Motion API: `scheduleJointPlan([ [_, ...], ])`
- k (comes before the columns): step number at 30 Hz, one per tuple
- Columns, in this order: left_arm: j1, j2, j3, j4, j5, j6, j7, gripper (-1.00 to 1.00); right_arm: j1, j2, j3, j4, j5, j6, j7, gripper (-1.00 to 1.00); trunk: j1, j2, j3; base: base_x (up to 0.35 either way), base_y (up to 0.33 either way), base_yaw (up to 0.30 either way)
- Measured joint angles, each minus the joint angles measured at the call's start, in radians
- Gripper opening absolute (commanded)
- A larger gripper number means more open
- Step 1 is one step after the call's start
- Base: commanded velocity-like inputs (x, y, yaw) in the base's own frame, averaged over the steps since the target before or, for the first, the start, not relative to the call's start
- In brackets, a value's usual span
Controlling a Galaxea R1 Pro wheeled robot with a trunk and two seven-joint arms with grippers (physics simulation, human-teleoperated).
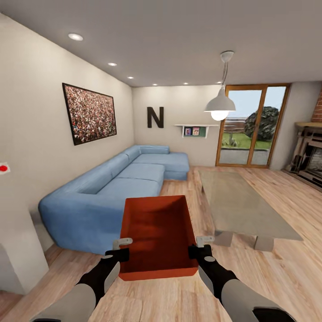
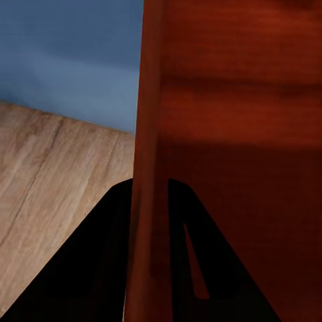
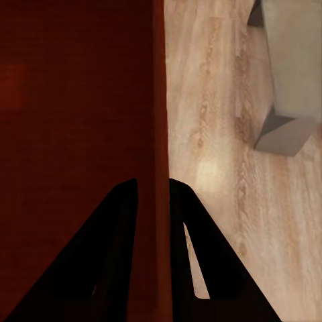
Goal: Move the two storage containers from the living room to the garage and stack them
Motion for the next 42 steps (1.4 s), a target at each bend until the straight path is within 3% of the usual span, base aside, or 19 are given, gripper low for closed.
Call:
scheduleJointPlan([
  [42, 0.0, 0.0, -0.001, -0.002, 0.0, 0.001, 0.001, -1.0, 0.0, 0.0, -0.001, 0.0, 0.001, -0.001, 0.0, -1.0, 0.0, 0.0, 0.0, 0.0, 0.0, 0.268],
])
